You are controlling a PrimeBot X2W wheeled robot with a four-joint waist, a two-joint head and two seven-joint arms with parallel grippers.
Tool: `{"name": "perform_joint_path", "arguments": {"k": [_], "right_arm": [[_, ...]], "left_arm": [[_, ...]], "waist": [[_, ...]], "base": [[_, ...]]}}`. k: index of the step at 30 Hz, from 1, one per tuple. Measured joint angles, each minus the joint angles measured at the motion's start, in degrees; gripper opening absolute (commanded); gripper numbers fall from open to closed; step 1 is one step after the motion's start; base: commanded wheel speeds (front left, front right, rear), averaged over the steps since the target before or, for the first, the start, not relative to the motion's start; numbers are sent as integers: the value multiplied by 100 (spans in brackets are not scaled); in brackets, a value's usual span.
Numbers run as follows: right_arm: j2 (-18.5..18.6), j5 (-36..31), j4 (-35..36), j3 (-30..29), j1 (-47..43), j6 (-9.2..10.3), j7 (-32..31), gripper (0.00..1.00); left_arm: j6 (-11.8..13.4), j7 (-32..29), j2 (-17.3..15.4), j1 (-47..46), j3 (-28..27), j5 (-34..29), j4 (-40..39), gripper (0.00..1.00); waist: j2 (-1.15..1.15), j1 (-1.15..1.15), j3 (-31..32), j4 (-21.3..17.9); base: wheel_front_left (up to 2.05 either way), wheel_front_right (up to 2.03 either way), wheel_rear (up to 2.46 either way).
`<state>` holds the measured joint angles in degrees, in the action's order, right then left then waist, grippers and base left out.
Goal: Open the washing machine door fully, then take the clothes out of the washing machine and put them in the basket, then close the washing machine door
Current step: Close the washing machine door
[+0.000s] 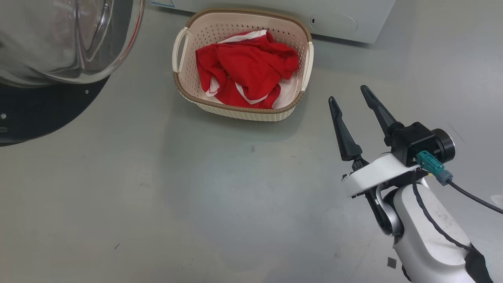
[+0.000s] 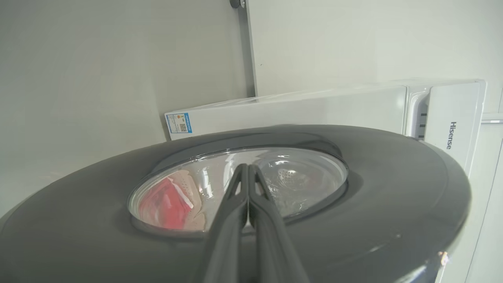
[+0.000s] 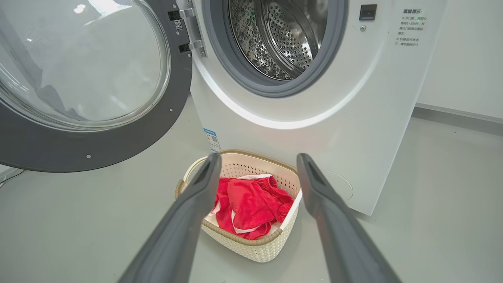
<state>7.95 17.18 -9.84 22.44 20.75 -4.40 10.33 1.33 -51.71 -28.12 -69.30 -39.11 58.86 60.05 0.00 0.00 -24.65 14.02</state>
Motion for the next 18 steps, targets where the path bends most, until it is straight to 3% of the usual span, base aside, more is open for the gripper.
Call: {"name": "perform_joint_path", "arguments": {"k": [11,18], "right_arm": [[-42,41,-138,26,-4,-1,26,100],[-68,58,-203,55,-20,-3,65,100]], "left_arm": [[-492,-635,78,218,178,15,12,0],[-680,-1114,468,265,231,256,-51,0]], "waist": [[0,0,237,8],[0,0,393,-8]], "base": [[0,0,0],[0,0,0]]}}
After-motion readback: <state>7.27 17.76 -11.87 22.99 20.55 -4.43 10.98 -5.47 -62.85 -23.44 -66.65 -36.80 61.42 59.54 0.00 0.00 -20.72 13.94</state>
